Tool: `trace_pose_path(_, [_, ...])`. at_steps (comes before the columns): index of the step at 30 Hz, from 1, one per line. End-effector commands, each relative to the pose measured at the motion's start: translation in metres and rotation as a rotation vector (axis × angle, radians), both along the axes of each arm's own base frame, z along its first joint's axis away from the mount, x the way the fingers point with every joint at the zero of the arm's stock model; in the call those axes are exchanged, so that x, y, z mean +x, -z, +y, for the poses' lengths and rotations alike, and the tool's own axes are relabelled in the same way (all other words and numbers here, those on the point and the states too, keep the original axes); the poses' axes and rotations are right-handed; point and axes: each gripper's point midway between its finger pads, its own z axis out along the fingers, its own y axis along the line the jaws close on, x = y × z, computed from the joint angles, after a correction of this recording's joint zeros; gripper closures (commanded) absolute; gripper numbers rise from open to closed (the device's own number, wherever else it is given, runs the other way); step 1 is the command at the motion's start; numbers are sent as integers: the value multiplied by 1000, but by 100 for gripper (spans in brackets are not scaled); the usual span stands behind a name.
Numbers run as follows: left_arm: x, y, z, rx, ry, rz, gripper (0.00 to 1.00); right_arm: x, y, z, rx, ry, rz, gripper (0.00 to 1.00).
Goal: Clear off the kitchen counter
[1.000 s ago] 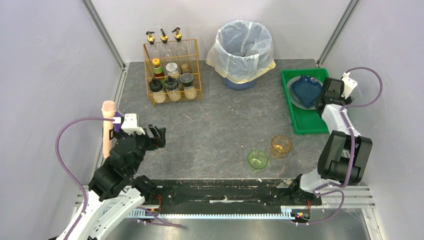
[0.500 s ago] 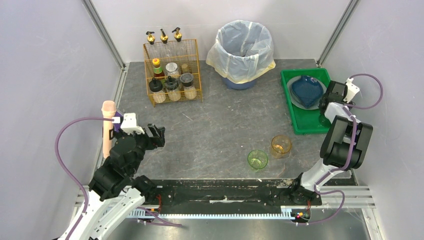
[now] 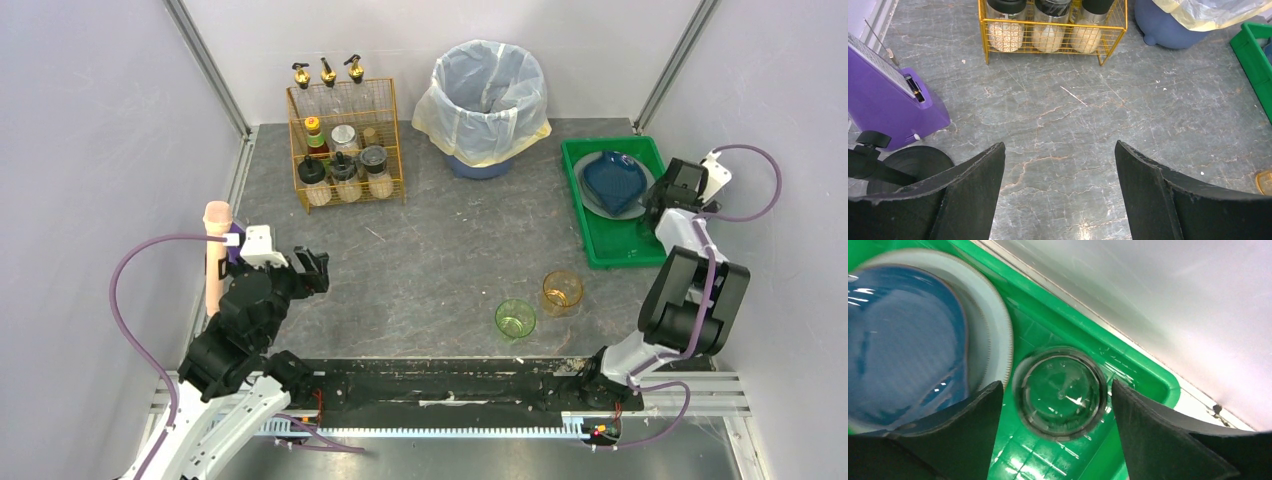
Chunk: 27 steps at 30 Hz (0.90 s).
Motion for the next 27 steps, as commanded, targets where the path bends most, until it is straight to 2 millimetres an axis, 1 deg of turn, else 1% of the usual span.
trace_pose_path(1, [2, -7, 2, 2, 0, -34, 14, 4, -65, 4, -50, -21, -180, 15])
trace_pose_path(2, [2, -7, 2, 0, 1, -35, 14, 2, -69, 6, -54, -26, -188, 12])
trace_pose_path(4, [1, -8, 2, -6, 4, -38, 14, 0, -79, 7, -70, -36, -201, 8])
trace_pose_path(5, [1, -8, 1, -8, 7, -40, 15, 0, -79, 7, -73, -41, -195, 6])
trace_pose_path(8, [0, -8, 1, -15, 10, -43, 15, -2, -71, 5, -64, -37, -151, 6])
trace_pose_path(11, [1, -8, 2, -13, 3, -41, 15, -4, -64, 17, -20, -62, -154, 6])
trace_pose_path(12, [1, -8, 2, -12, 3, -41, 15, -4, -66, 23, -15, -76, -164, 7])
trace_pose_path(14, [1, -8, 2, -12, 4, -40, 15, -6, -72, 38, -23, -108, -177, 7])
trace_pose_path(19, [3, -7, -5, -21, 36, -33, 15, -7, -91, 89, -31, -226, -221, 6])
trace_pose_path(22, [5, -6, -11, -19, 58, -12, 15, -7, -102, 128, -33, -328, -253, 6])
trace_pose_path(24, [6, -8, -16, -24, 76, -3, 15, -8, -107, 154, -18, -403, -282, 6])
trace_pose_path(27, [6, -14, -28, -52, 128, 13, 16, -15, -108, 192, 8, -518, -309, 6])
